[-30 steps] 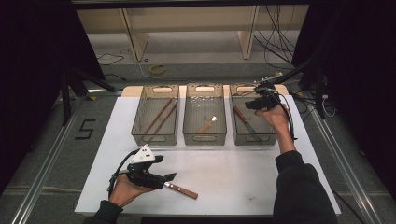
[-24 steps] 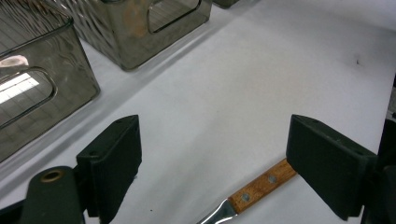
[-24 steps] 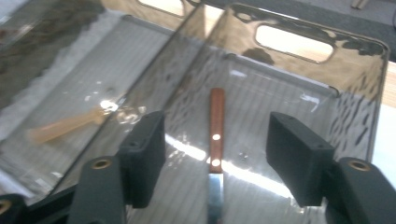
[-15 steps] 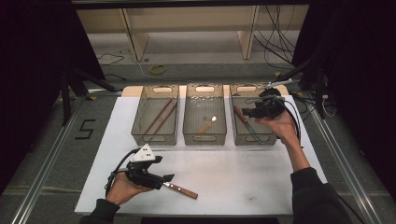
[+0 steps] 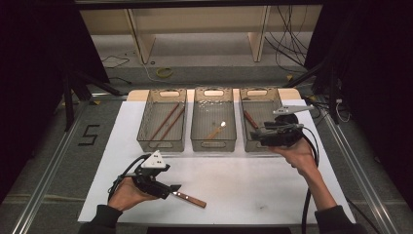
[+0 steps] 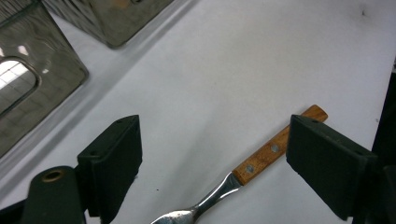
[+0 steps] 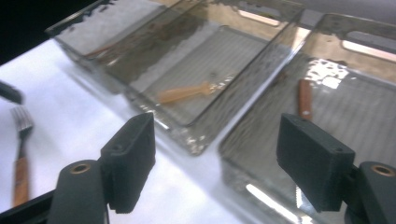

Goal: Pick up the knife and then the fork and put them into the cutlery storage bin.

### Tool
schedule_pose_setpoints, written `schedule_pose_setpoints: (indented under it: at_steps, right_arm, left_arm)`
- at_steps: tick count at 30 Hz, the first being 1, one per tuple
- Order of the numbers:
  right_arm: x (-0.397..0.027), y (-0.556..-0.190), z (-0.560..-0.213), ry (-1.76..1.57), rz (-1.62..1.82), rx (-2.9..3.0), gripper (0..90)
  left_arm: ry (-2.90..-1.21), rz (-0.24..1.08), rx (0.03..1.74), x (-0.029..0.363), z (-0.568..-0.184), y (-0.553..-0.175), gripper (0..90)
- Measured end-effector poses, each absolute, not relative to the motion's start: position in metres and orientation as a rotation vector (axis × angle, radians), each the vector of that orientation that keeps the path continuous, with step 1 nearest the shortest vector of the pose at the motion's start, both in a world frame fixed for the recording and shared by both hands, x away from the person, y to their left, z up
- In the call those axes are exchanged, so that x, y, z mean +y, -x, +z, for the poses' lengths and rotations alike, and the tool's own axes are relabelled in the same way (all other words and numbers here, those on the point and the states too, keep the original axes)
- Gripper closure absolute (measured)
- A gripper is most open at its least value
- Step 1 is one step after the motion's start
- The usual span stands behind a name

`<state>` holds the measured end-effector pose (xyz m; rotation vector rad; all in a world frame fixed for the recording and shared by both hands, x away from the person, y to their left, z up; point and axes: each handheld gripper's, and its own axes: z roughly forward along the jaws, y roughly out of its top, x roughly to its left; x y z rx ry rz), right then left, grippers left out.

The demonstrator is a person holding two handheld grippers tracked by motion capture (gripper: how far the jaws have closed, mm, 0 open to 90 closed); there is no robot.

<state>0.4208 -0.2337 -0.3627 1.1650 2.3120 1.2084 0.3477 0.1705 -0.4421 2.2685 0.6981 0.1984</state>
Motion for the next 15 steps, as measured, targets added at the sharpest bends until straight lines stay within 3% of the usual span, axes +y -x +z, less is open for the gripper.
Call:
schedule_pose_setpoints:
  at_steps: [15]
  right_arm:
    - [-0.235,-0.377,-0.387,-1.116,1.232,2.364,27.6]
  left_arm:
    - [-2.52,0.132,0.558,0.148,-0.451,-0.35,22.2]
